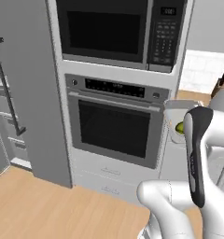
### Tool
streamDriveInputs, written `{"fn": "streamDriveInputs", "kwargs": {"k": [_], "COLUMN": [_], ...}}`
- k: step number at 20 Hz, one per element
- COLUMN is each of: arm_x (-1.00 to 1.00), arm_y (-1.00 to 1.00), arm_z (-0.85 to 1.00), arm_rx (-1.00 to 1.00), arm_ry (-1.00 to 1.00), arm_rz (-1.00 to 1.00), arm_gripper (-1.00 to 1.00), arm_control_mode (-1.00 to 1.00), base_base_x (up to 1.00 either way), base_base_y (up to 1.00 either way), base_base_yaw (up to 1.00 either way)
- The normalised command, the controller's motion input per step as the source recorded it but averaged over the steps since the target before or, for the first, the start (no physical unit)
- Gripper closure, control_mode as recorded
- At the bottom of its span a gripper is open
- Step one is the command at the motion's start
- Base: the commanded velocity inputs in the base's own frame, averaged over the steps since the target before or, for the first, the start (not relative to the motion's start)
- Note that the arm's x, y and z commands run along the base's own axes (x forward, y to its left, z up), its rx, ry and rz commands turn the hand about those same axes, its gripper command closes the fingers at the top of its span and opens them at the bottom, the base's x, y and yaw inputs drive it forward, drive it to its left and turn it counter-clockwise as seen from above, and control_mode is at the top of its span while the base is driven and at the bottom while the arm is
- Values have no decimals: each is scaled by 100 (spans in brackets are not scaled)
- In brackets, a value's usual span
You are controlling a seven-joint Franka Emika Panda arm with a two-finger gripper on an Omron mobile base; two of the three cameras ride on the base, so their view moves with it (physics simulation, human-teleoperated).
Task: Take the meat container that has the fish and place it on the second highest rack of the freezer. Then take the vegetable container that has the lemon and lime and place it on the highest rack of the freezer.
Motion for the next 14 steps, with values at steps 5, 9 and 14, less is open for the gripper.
{"fn": "streamDriveInputs", "kwargs": {"k": [5, 9, 14], "arm_x": [0, 0, 0], "arm_y": [0, 0, 0], "arm_z": [0, 0, 0], "arm_rx": [0, 0, 0], "arm_ry": [0, 0, 0], "arm_rz": [0, 0, 0], "arm_gripper": [100, 100, 100], "arm_control_mode": [100, 100, 100], "base_base_x": [0, 62, 100], "base_base_y": [52, 98, 100], "base_base_yaw": [82, 44, 21]}}
